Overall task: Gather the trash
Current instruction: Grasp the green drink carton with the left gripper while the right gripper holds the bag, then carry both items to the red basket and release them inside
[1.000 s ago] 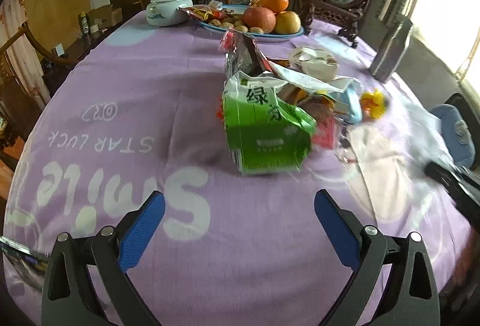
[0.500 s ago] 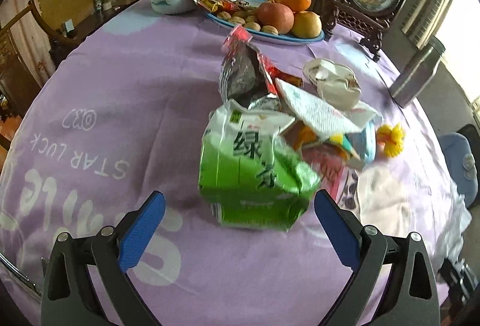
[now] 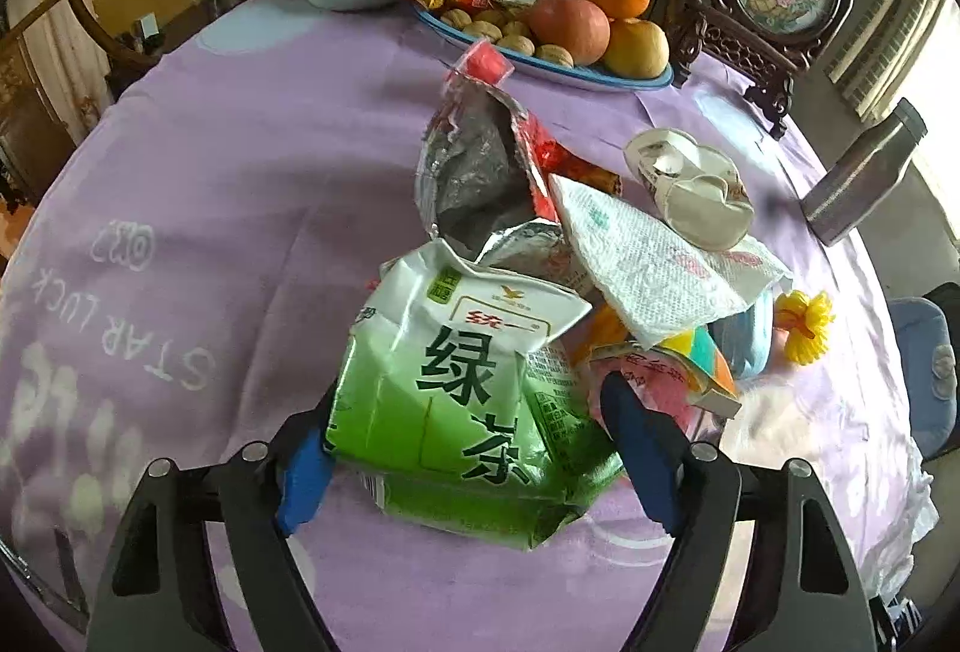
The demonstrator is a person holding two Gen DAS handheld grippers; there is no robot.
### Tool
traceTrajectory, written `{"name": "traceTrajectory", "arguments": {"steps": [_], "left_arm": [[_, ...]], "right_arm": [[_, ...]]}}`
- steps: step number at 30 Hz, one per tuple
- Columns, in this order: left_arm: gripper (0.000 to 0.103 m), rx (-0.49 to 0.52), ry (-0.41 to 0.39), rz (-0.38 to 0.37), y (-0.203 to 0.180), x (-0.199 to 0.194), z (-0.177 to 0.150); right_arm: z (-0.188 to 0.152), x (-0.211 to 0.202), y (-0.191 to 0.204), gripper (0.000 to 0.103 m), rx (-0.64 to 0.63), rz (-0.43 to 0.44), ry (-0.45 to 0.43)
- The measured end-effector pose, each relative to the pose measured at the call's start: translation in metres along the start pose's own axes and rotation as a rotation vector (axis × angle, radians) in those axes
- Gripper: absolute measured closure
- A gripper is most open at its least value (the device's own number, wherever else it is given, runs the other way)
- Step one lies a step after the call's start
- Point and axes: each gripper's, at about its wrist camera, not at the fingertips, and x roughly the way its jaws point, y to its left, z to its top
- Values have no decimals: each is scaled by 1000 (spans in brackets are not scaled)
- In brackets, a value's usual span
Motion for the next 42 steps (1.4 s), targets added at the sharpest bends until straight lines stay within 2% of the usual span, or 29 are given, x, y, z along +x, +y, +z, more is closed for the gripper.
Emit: {"name": "traceTrajectory", "arguments": {"steps": [2, 4, 6, 10, 18, 22, 30, 37, 42], "left_arm": [[28, 12, -14, 5, 2, -7, -3], [39, 13, -29, -19, 9, -17, -8], [40, 10, -43, -59, 18, -34, -14], [40, 34, -93, -63, 30, -59, -27], [40, 117, -34, -139, 25, -69, -61], [40, 144, -11, -163, 14, -67, -68], [40, 252, -24, -243, -19, -85, -89], [40, 373, -58, -347, -58, -117, -119], [40, 509, -71, -431, -101, -143, -154]], "right_arm": [[0, -1, 1, 86, 1, -2, -1], [-1, -3, 3, 86, 1, -3, -5], [-2, -6, 5, 86, -2, -2, -14], [-4, -11, 7, 86, 0, 4, -22], [-9, -18, 16, 86, -13, 13, -27], [-12, -26, 21, 86, -18, 8, -42], [-30, -54, 13, 86, 0, -45, -80], [-60, -94, -15, 87, 48, -152, -108], [-91, -139, -37, 87, 104, -229, -162]]}}
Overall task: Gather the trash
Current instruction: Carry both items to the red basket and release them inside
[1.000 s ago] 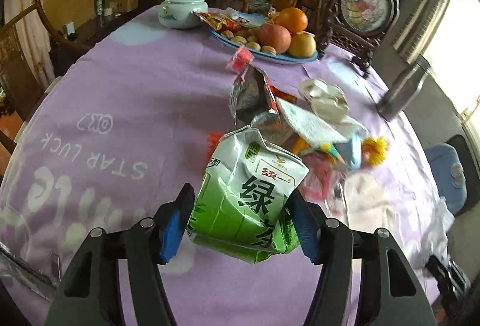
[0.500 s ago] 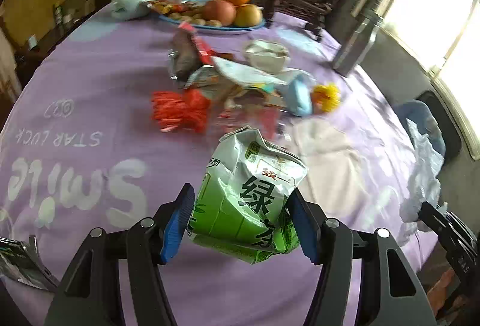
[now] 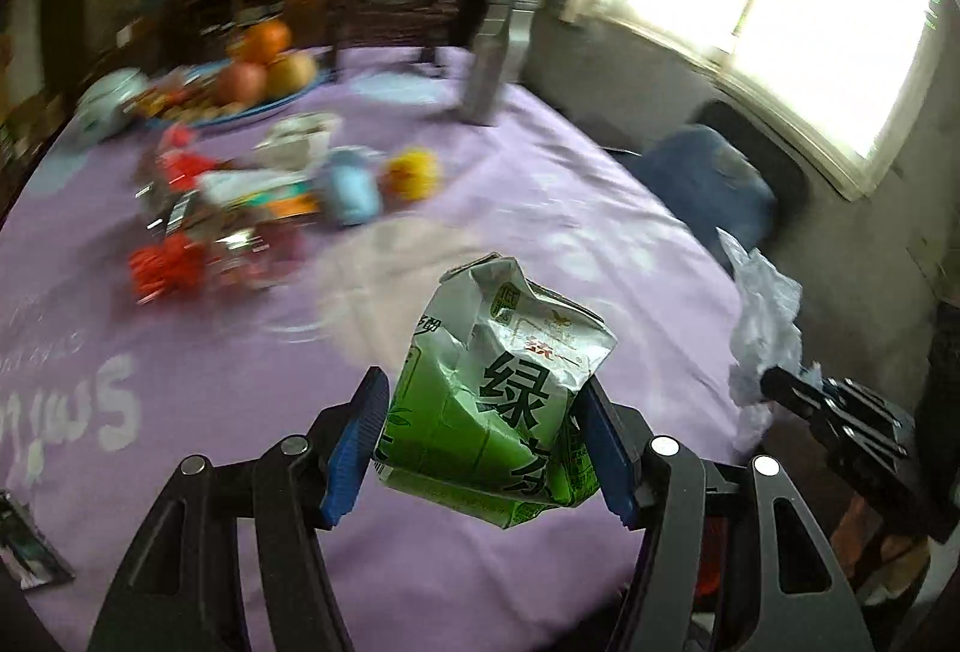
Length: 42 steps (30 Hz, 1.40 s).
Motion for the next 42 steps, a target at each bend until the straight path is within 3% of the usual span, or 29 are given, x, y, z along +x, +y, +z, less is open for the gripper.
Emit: {"name": "traceTrajectory", "arguments": {"steps": [5, 13, 20, 26, 30, 36, 42], "left_arm": [[40, 161, 15, -99, -72, 2, -16], [40, 356, 118, -237, -173, 35, -55], [41, 583, 236, -316, -262, 83, -95], [40, 757, 359, -371, -332, 143, -136], [41, 821, 471, -391, -368, 194, -170], [41, 975, 639, -343, -401, 282, -232], [41, 942, 779, -319, -405, 350, -266]], "right_arm": [[-31, -43, -40, 87, 67, -84, -35], [-89, -77, -109, 87, 218, -206, 14], [-150, -73, -175, 87, 360, -313, 135], [-227, -55, -241, 86, 554, -366, 288], [-276, -35, -284, 86, 707, -368, 364], [-347, -2, -334, 86, 928, -369, 463], [-391, 17, -357, 86, 1063, -328, 504]]}}
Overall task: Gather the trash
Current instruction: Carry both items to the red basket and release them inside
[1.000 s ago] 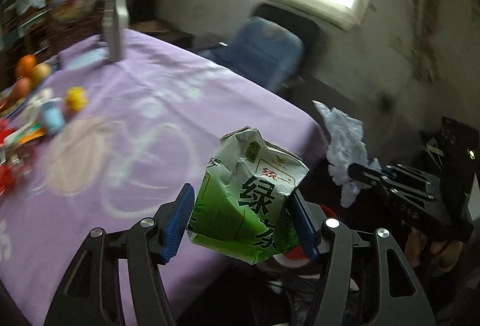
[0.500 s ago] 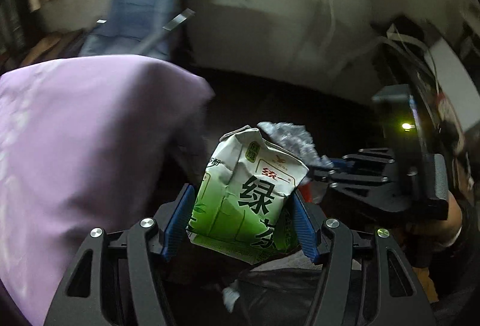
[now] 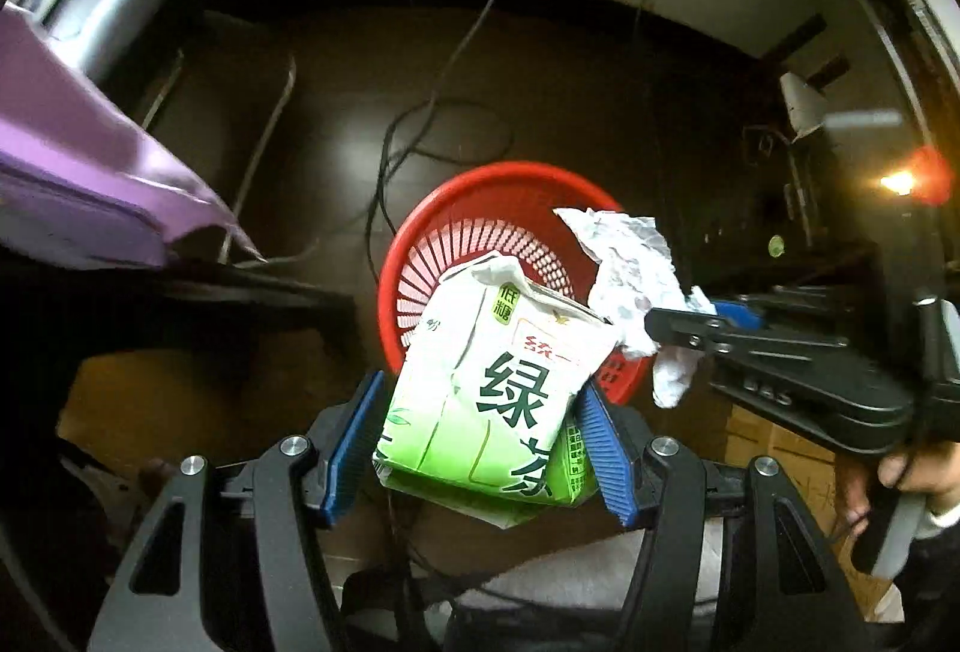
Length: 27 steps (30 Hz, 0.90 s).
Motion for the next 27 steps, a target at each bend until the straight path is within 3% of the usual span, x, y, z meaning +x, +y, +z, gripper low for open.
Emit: {"name": "traceTrajectory", "arguments": {"steps": [6, 8, 11, 12, 19, 27], "left_arm": [[40, -17, 30, -40, 3, 32, 17], [40, -38, 38, -41, 0, 38, 14], [25, -73, 70, -26, 6, 41, 16], [22, -78, 67, -30, 7, 36, 13], [18, -123, 19, -53, 9, 3, 2], [18, -40, -109, 4, -13, -58, -23]], "right_arm": [[-2, 21, 4, 84, 10, 8, 26], [-1, 22, 5, 76, 14, 2, 39], [2, 17, 5, 58, 43, -5, 35], [3, 16, 6, 52, 48, -10, 23], [5, -13, 14, 51, 34, -18, -48], [13, -60, 35, 46, 7, -95, -173]]}}
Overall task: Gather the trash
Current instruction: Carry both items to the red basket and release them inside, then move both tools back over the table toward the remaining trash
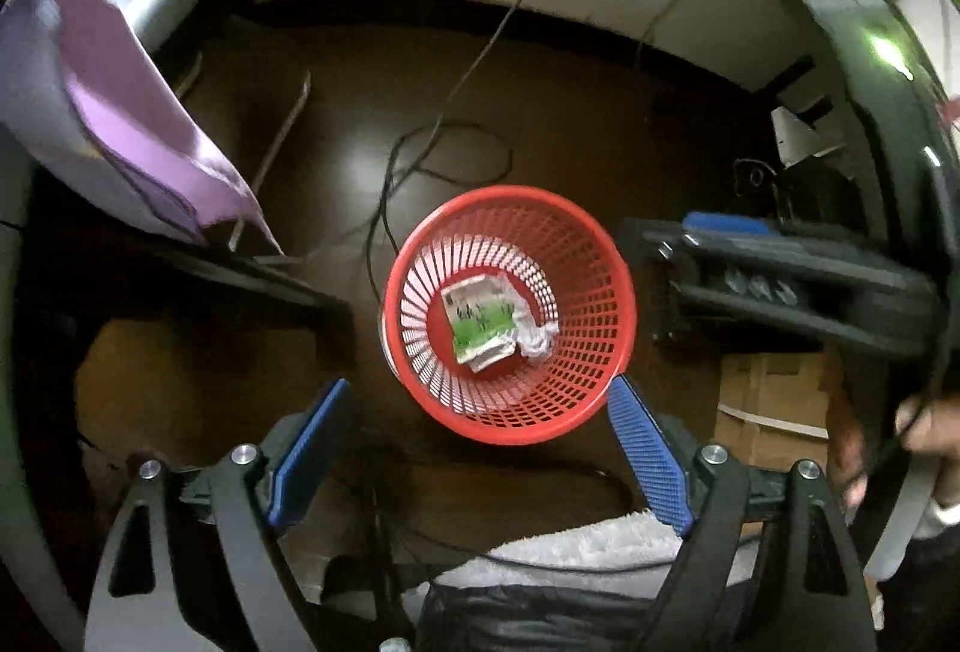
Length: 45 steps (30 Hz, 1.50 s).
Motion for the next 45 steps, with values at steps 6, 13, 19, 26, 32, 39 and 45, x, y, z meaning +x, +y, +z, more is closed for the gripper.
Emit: {"name": "traceTrajectory", "arguments": {"steps": [6, 13, 19, 26, 32, 39, 45], "left_arm": [[17, 22, -142, 54, -9, -59, -12], [17, -42, -286, 78, 1, -125, -33], [17, -133, -422, 105, 29, -191, -66], [17, -269, -562, 143, 69, -255, -113], [16, -378, -620, 185, 101, -288, -159], [15, -569, -666, 256, 154, -328, -218], [12, -800, -692, 336, 218, -362, -296]], "right_arm": [[6, -47, 24, 41, -47, -19, -105], [-1, -103, 66, 38, -141, -9, -233], [-13, -147, 120, 36, -245, 18, -325], [-42, -182, 197, 32, -416, 69, -391], [-73, -198, 263, 26, -573, 106, -425], [-102, -214, 339, 22, -718, 177, -455], [-131, -223, 413, 19, -864, 263, -463]]}}
